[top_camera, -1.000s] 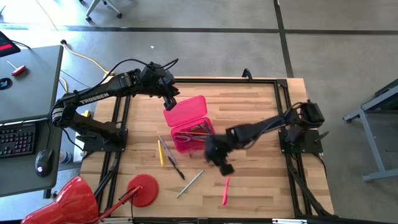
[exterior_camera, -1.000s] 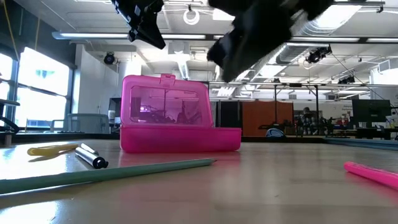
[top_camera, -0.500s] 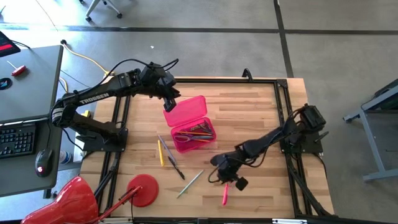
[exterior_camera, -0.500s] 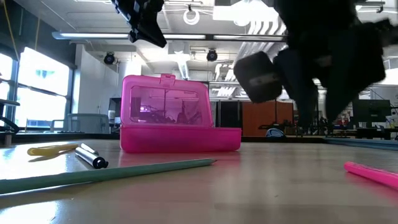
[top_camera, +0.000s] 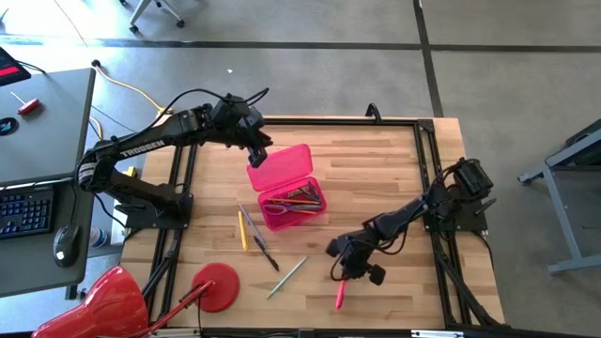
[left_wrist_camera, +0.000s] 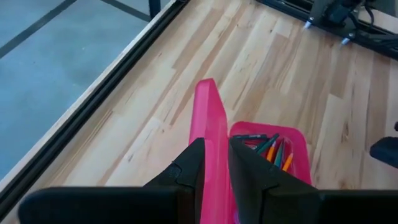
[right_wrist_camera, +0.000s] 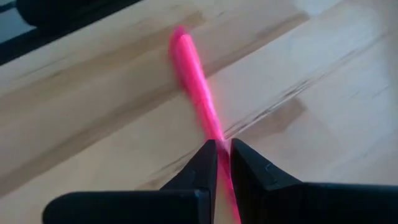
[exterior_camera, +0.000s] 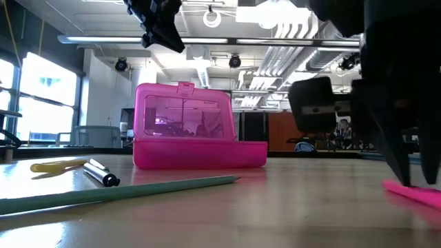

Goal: Pick & place school supplies into a supply box
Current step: Put the pink pen into the pink supply box

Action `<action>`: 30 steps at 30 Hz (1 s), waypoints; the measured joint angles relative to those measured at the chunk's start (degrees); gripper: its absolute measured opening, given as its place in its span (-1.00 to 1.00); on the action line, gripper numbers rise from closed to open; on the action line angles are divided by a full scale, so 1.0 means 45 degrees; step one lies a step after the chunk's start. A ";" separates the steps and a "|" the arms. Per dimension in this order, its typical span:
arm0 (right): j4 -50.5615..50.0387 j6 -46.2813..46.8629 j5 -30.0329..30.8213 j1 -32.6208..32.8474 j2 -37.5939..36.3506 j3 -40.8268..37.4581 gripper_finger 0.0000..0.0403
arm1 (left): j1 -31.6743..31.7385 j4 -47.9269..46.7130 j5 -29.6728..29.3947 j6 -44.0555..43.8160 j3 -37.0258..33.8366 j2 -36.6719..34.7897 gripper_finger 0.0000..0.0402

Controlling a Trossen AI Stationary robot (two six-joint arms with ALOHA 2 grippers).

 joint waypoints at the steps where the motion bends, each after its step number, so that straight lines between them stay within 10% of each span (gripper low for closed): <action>1: 0.0037 -0.0014 -0.0072 0.0000 0.0000 -0.0121 -0.88 | 0.0002 0.0002 -0.0064 -0.0031 0.0000 0.0000 -0.49; 30: 0.6808 -0.1911 0.0872 -0.0926 0.1331 -0.3367 -0.79 | 0.0000 0.0181 -0.0904 -0.0318 0.0000 0.0000 -0.49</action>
